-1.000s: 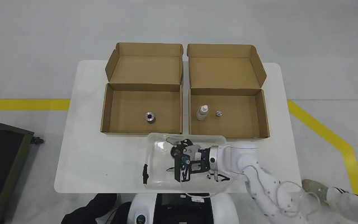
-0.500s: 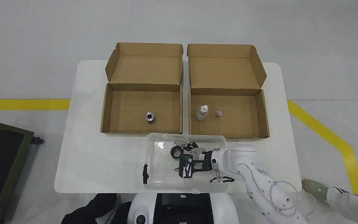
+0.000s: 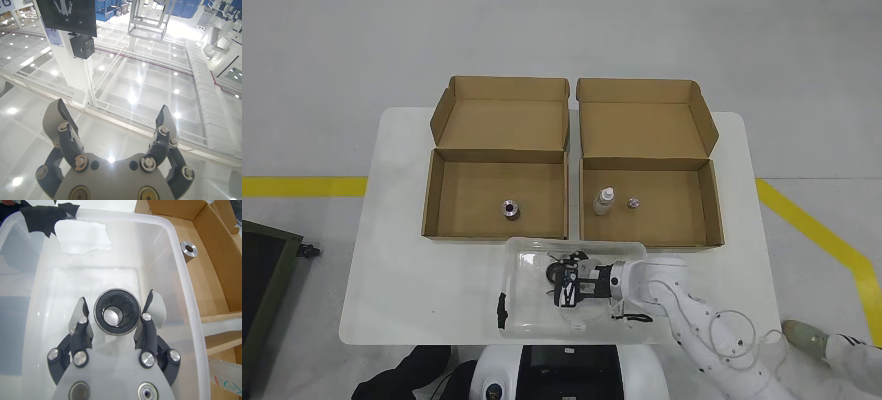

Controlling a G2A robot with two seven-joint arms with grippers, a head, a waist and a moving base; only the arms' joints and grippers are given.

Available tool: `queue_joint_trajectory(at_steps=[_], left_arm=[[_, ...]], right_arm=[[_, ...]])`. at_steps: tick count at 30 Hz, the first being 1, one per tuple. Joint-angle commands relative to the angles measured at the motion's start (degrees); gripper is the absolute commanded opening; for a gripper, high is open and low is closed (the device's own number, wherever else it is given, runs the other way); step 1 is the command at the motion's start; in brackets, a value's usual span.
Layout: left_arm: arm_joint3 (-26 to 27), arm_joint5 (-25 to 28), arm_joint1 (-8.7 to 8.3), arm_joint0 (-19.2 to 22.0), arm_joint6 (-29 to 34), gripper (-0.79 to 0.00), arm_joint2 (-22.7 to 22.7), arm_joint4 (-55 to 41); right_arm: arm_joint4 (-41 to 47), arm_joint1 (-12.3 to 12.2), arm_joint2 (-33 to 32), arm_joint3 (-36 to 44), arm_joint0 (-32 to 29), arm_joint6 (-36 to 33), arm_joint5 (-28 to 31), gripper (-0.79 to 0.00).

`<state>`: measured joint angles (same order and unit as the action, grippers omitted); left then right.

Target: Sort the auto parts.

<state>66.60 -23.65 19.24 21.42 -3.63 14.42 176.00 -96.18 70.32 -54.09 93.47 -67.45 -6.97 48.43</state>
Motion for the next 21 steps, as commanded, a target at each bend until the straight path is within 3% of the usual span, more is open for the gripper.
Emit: queue_joint_trajectory(at_steps=[1,5,9,11,21], left_arm=[[0.0,0.0,0.0,0.0,0.0,0.0,0.0,0.0],[0.0,0.0,0.0,0.0,0.0,0.0,0.0,0.0],[0.0,0.0,0.0,0.0,0.0,0.0,0.0,0.0],[0.0,0.0,0.0,0.0,0.0,0.0,0.0,0.0],[0.0,0.0,0.0,0.0,0.0,0.0,0.0,0.0]], right_arm=[[0.37,-0.03,-0.05,-0.17,0.14,-0.01,-0.07,-0.363],[1.03,-0.13,-0.13,-0.25,0.25,-0.12,-0.05,-0.459],[1.93,-0.24,-0.09,0.32,0.19,-0.12,0.36,-0.708],[2.26,-0.3,-0.02,0.8,0.15,-0.15,0.52,-0.785],[6.54,-0.78,-1.4,5.44,-1.04,-1.79,0.91,-0.785]])
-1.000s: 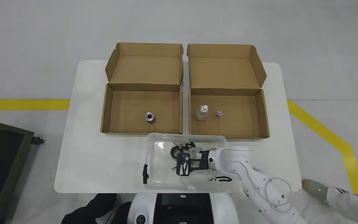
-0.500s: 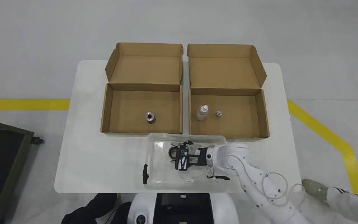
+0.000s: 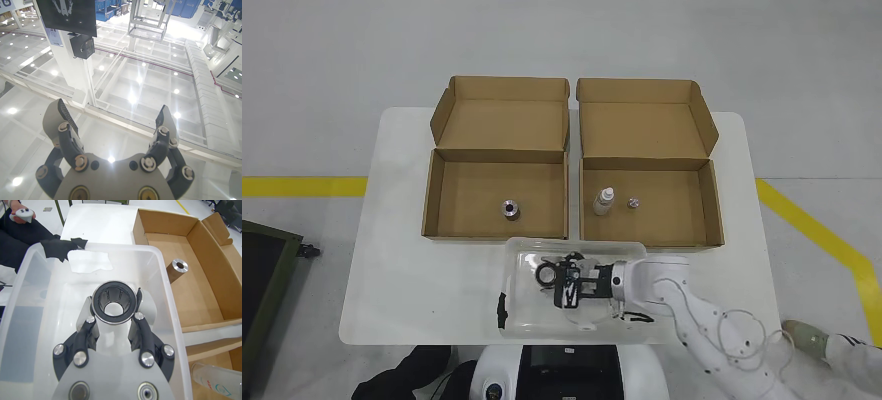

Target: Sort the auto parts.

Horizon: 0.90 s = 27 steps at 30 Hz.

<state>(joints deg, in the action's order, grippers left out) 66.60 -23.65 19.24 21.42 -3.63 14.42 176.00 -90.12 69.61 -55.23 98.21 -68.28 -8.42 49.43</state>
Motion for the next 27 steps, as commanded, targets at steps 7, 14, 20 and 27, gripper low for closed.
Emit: queue_joint_trajectory(at_steps=[7,14,20,27], left_arm=[[0.0,0.0,0.0,0.0,0.0,0.0,0.0,0.0],[0.0,0.0,0.0,0.0,0.0,0.0,0.0,0.0],[0.0,0.0,0.0,0.0,0.0,0.0,0.0,0.0],[0.0,0.0,0.0,0.0,0.0,0.0,0.0,0.0]], right_arm=[[6.18,-0.72,-3.15,7.03,-1.93,-2.66,0.79,-0.785],[13.96,-1.28,-6.4,13.01,-2.87,-3.99,1.03,-0.785],[19.8,-1.7,-9.63,17.49,-2.83,-3.92,-0.19,-0.785],[25.37,-1.89,-12.89,20.58,-0.83,-2.8,-2.69,-0.785]])
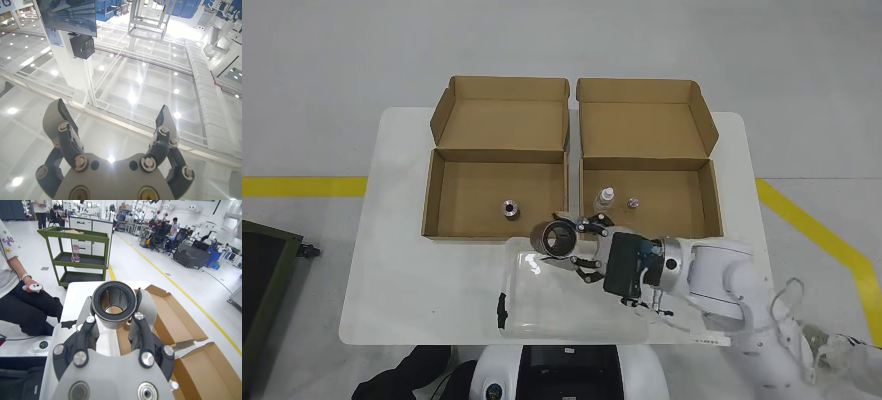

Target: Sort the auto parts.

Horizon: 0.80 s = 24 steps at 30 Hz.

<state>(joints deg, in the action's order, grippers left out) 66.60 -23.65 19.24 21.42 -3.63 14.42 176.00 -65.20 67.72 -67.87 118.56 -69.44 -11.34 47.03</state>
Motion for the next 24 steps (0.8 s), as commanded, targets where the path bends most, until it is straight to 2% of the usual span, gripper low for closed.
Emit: queue_joint_trajectory(at_steps=[1,14,24], left_arm=[[0.0,0.0,0.0,0.0,0.0,0.0,0.0,0.0],[0.0,0.0,0.0,0.0,0.0,0.0,0.0,0.0],[0.0,0.0,0.0,0.0,0.0,0.0,0.0,0.0]], right_arm=[[0.43,-0.03,-0.61,0.53,0.87,0.02,-0.64,-0.785],[6.72,0.18,-3.49,2.0,5.95,6.25,-4.03,-0.785],[6.32,0.22,-4.83,2.86,6.86,9.29,-6.41,-0.785]])
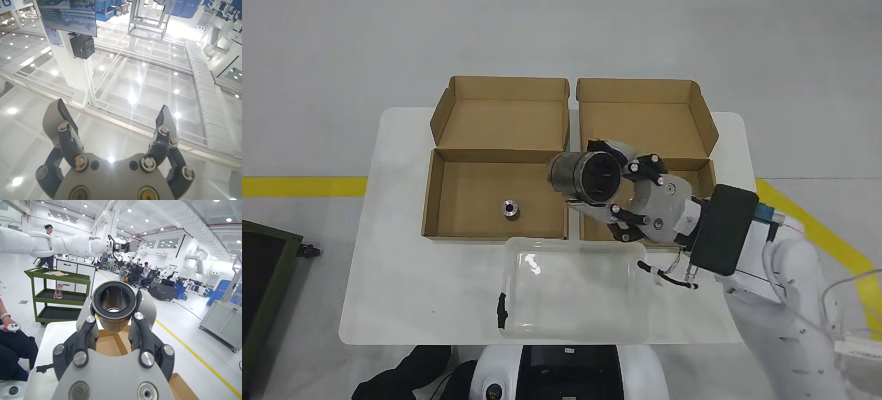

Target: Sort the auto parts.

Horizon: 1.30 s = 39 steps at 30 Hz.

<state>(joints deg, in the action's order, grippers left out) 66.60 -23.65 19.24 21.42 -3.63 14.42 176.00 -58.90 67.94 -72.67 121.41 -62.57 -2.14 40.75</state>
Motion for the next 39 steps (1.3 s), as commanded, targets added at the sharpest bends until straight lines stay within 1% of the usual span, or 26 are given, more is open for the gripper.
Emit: queue_joint_trajectory(at_steps=[1,10,17,28,39], left_arm=[[0.0,0.0,0.0,0.0,0.0,0.0,0.0,0.0],[0.0,0.0,0.0,0.0,0.0,0.0,0.0,0.0],[0.0,0.0,0.0,0.0,0.0,0.0,0.0,0.0],[0.0,0.0,0.0,0.0,0.0,0.0,0.0,0.0],[0.0,0.0,0.0,0.0,0.0,0.0,0.0,0.0]], right_arm=[[-0.03,-0.01,-0.12,0.06,0.02,0.15,-0.26,-0.785],[0.45,-0.11,0.02,-0.31,0.1,-0.18,0.01,-0.785],[-0.02,0.02,3.15,-3.06,0.14,-1.49,0.63,-0.785],[-3.09,0.32,8.09,-7.79,0.1,-3.08,0.93,-0.785],[-7.82,0.92,13.46,-13.06,1.59,-6.65,-0.77,-0.785]])
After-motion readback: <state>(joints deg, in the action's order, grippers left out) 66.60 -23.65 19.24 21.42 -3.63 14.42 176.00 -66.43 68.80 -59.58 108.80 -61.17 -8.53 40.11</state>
